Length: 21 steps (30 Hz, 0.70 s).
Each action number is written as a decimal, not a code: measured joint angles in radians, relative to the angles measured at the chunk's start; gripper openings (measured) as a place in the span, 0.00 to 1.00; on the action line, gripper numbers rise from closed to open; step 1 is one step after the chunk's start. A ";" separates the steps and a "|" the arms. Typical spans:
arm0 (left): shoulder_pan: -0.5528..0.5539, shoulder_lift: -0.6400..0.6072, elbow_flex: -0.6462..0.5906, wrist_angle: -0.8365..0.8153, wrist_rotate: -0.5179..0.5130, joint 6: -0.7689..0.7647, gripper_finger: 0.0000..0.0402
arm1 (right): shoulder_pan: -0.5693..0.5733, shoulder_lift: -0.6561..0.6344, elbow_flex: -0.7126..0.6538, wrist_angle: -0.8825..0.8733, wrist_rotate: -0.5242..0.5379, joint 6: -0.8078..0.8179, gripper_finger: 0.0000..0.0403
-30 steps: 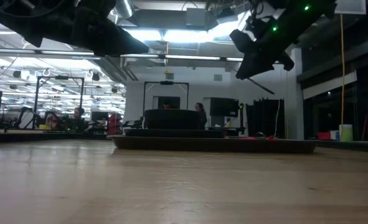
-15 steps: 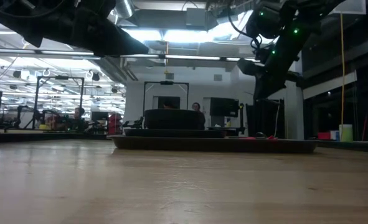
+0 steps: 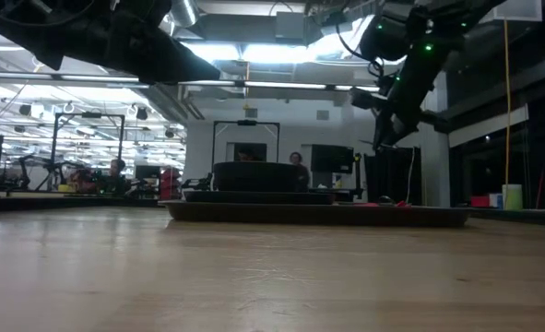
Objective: Set up tray
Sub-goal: Put the black table knife on the red table napkin to the right of the black fork
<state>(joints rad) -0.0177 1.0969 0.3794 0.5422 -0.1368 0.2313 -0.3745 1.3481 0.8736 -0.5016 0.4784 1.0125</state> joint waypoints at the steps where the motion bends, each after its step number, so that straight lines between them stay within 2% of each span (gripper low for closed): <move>1: 0.000 0.000 0.000 0.001 0.000 0.000 0.01 | -0.007 0.012 0.019 -0.018 -0.003 -0.001 0.11; 9: 0.000 0.000 0.000 0.009 0.000 0.000 0.00 | -0.093 0.169 0.192 -0.134 -0.057 -0.074 0.11; 21: 0.000 0.000 0.000 0.008 0.000 0.060 0.01 | -0.126 0.333 0.201 -0.137 -0.121 0.044 0.11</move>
<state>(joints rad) -0.0177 1.0973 0.3798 0.5503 -0.1371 0.2916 -0.5008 1.6808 1.0744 -0.6389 0.3570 1.0567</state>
